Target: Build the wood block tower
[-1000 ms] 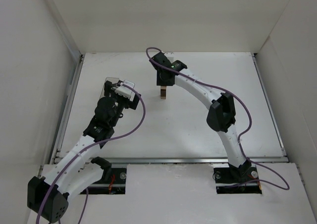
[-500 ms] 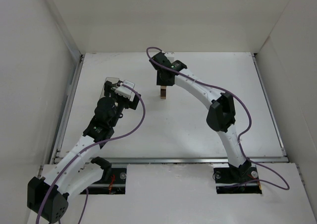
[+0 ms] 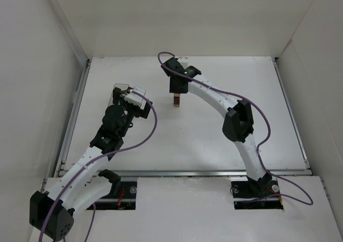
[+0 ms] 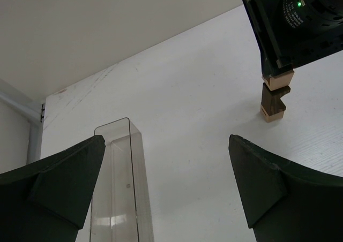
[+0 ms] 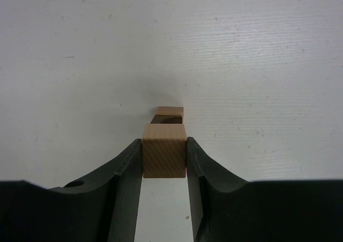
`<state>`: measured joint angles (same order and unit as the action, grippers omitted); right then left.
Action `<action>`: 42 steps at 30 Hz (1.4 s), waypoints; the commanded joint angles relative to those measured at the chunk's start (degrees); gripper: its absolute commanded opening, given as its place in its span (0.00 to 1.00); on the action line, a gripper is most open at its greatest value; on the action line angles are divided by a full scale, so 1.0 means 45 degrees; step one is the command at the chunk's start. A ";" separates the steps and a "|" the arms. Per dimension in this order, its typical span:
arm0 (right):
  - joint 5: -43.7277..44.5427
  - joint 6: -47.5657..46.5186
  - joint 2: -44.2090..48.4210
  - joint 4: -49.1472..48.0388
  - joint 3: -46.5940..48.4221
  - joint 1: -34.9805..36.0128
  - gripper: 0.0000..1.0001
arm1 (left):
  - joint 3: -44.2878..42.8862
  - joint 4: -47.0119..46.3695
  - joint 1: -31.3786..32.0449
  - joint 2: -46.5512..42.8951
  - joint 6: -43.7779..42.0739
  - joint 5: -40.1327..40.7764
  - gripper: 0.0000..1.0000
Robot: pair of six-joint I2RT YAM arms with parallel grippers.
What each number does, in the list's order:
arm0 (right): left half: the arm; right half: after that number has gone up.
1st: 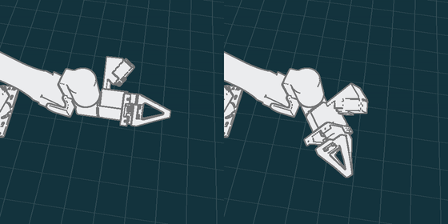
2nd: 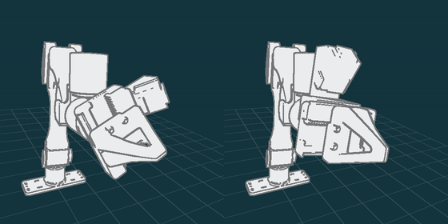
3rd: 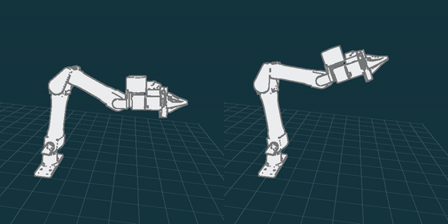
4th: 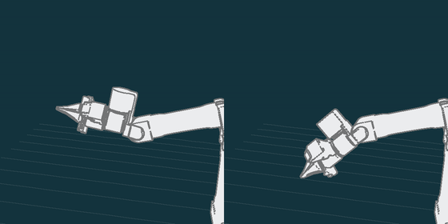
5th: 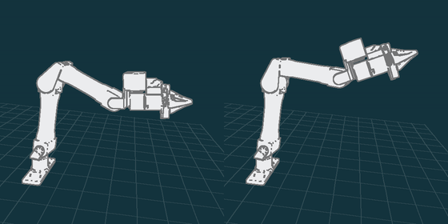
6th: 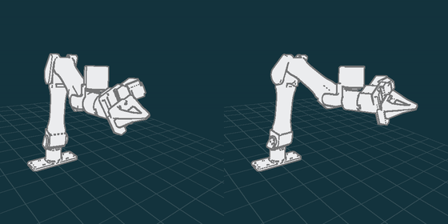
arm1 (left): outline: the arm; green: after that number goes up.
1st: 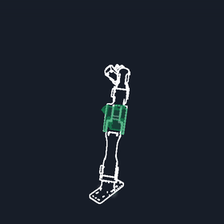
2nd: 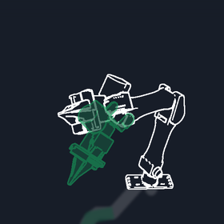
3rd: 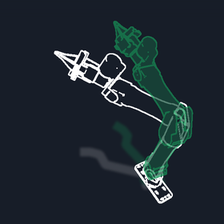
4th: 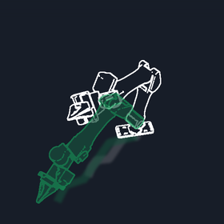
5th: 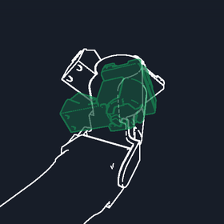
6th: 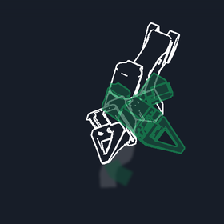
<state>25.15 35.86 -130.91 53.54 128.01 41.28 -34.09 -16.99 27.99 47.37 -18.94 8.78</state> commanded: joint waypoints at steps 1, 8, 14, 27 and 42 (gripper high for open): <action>0.0076 0.0157 -0.0147 0.0075 0.0500 0.0066 0.00 | 0.0172 -0.0716 -0.0048 -0.0313 0.0224 -0.0114 1.00; 0.0076 0.0041 -0.0147 0.0075 0.0500 0.0066 0.11 | 0.0172 -0.0716 -0.0048 -0.0313 0.0224 -0.0231 1.00; 0.0076 -0.0097 -0.0147 0.0075 0.0500 0.0066 0.33 | 0.0289 -0.0716 -0.0048 -0.0313 0.0224 -0.0231 1.00; -0.0158 -0.0331 -0.0147 0.0075 0.0500 0.0066 0.53 | 0.0407 -0.0833 -0.0048 -0.0313 0.0224 -0.0349 1.00; -0.1252 0.0157 0.0205 -0.0179 -0.0321 0.0066 0.53 | 0.0407 -0.0833 -0.0048 -0.0313 0.0224 -0.0349 1.00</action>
<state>21.21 35.33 -131.00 53.49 127.04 41.28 -32.38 -17.76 27.99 47.33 -18.92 7.68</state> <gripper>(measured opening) 0.534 0.997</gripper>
